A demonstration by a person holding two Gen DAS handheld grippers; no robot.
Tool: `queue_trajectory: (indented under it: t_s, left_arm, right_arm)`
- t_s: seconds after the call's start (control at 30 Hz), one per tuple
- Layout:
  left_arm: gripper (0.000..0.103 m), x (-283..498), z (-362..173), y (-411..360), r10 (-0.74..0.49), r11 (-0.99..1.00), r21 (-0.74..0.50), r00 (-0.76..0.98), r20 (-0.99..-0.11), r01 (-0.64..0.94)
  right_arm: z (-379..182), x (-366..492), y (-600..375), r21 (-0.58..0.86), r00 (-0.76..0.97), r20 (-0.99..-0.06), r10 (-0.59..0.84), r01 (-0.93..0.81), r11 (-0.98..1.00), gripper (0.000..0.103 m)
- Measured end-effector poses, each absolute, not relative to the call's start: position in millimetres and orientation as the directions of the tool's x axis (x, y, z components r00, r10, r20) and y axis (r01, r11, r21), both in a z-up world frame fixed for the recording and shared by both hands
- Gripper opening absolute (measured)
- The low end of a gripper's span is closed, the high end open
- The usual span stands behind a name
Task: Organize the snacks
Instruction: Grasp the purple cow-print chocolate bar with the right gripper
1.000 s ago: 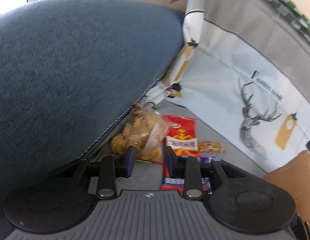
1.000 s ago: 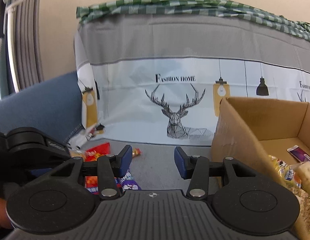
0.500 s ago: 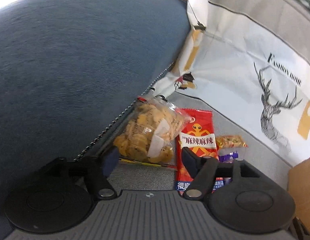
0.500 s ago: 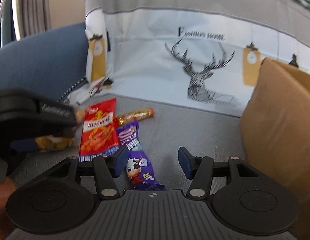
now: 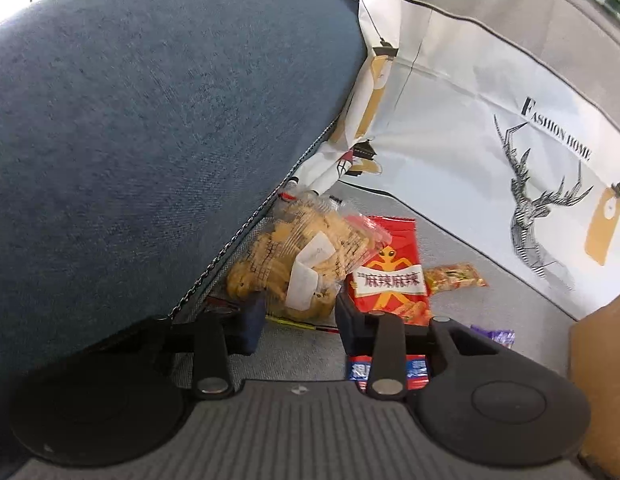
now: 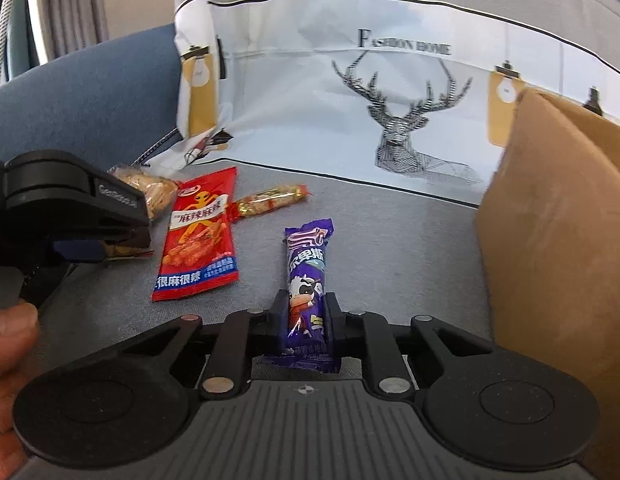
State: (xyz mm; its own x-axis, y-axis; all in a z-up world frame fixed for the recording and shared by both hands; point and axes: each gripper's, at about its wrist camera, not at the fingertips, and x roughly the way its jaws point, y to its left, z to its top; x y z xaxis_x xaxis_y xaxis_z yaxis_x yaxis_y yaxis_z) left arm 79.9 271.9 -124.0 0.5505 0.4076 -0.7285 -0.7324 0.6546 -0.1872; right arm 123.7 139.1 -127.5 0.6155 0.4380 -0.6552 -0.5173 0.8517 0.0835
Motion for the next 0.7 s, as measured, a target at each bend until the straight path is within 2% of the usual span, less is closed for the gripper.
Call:
queue_trajectory:
  t_s: [0.2,0.47,0.5,0.53,0.57,0.6,0.67,0.7]
  left_arm:
    - [0.042,54.6,-107.4,268.2,0.302,0.599,-0.315,0.572,-0.763,-0.736]
    - [0.041,39.2,-122.5,257.8,0.157,0.548,-0.374,0.531,-0.833,-0.748]
    - [0.041,39.9,-124.7,259.2,0.142,0.542,-0.376,0.523,-0.84,-0.751]
    - [0.042,41.4,-126.8,260.3,0.133,0.54,-0.377,0.519,-0.845,-0.752]
    - [0.044,42.4,-127.4,260.5,0.133,0.546,-0.371,0.514,-0.847,-0.751]
    - [0.049,43.5,-127.4,261.0,0.139,0.554,-0.361,0.511,-0.848,-0.75]
    - [0.064,45.3,-125.8,262.8,0.172,0.555,-0.339,0.503,-0.847,-0.76]
    - [0.074,47.6,-124.8,263.6,0.187,0.559,-0.323,0.496,-0.848,-0.764]
  right_arm:
    - [-117.9,111.2,124.4,0.108,0.611,-0.685,0.397,-0.453,0.885,0.018]
    - [-116.9,99.4,109.8,0.12,0.572,-0.723,0.387,-0.447,0.886,0.019]
    - [-116.9,99.6,110.0,0.118,0.573,-0.723,0.387,-0.45,0.885,0.022]
    - [-117.7,100.3,110.6,0.114,0.57,-0.723,0.392,-0.461,0.88,0.026]
    - [-118.7,101.2,111.7,0.107,0.57,-0.723,0.391,-0.467,0.878,0.036]
    - [-120.1,102.6,111.6,0.099,0.574,-0.723,0.385,-0.466,0.879,0.041]
    - [-123.1,105.7,112.1,0.092,0.577,-0.722,0.382,-0.467,0.88,0.043]
    - [-125.1,107.8,112.4,0.089,0.576,-0.724,0.38,-0.468,0.879,0.044]
